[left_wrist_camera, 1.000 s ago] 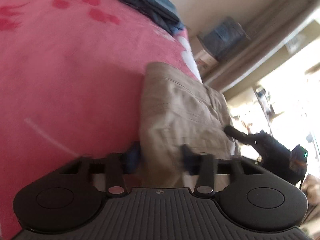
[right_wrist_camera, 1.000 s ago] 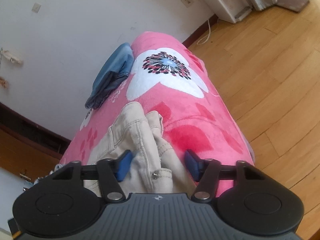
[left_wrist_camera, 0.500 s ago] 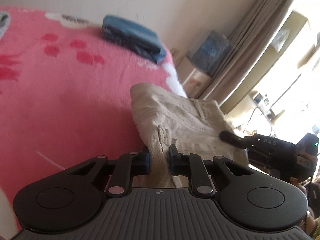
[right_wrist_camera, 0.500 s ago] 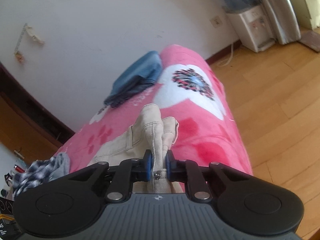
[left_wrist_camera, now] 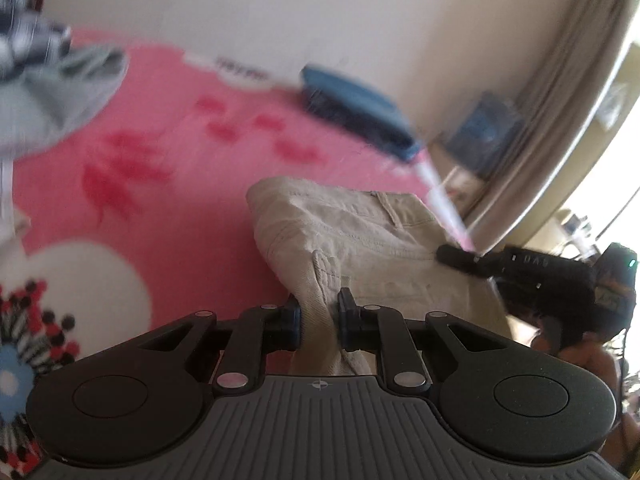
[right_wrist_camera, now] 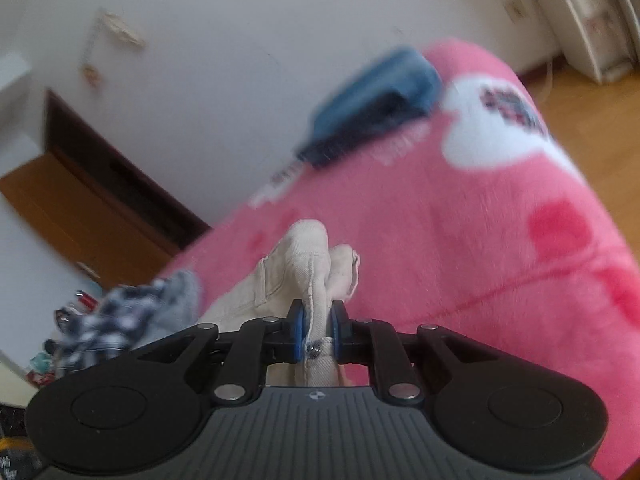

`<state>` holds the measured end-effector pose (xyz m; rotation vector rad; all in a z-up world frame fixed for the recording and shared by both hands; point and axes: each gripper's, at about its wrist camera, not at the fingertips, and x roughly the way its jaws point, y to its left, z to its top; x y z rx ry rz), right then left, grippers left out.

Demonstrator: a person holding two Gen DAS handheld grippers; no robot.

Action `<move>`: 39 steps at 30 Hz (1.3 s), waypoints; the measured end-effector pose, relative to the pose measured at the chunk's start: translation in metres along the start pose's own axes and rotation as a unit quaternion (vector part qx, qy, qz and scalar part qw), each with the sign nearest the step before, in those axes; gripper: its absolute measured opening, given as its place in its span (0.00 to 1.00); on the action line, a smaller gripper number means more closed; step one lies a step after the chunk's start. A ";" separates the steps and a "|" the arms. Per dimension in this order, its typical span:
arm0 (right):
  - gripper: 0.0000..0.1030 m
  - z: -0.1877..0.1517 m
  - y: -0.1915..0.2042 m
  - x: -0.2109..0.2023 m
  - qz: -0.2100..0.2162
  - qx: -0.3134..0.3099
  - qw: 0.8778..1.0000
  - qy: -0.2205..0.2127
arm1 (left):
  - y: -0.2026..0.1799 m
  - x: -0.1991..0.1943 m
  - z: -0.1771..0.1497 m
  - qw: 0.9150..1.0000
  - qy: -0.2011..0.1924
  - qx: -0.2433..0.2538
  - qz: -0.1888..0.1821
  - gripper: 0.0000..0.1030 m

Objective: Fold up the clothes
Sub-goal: 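Grasp the folded edge again with both grippers and straighten it, then release, then raise both open grippers away from the folded trousers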

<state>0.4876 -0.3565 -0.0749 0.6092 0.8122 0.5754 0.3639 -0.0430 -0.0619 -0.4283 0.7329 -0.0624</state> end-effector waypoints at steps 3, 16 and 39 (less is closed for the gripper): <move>0.15 -0.003 -0.016 0.024 -0.040 0.007 0.999 0.019 | -0.001 0.017 -0.011 1.000 0.006 0.013 0.016 0.21; 0.48 0.003 -0.031 -0.049 -0.076 0.028 0.996 -0.036 | 0.021 -0.039 0.025 1.000 0.028 0.007 0.012 0.39; 0.48 -0.244 0.111 -0.388 -0.307 0.191 0.913 -0.189 | -0.036 -0.139 -0.009 0.986 0.051 0.041 -0.156 0.40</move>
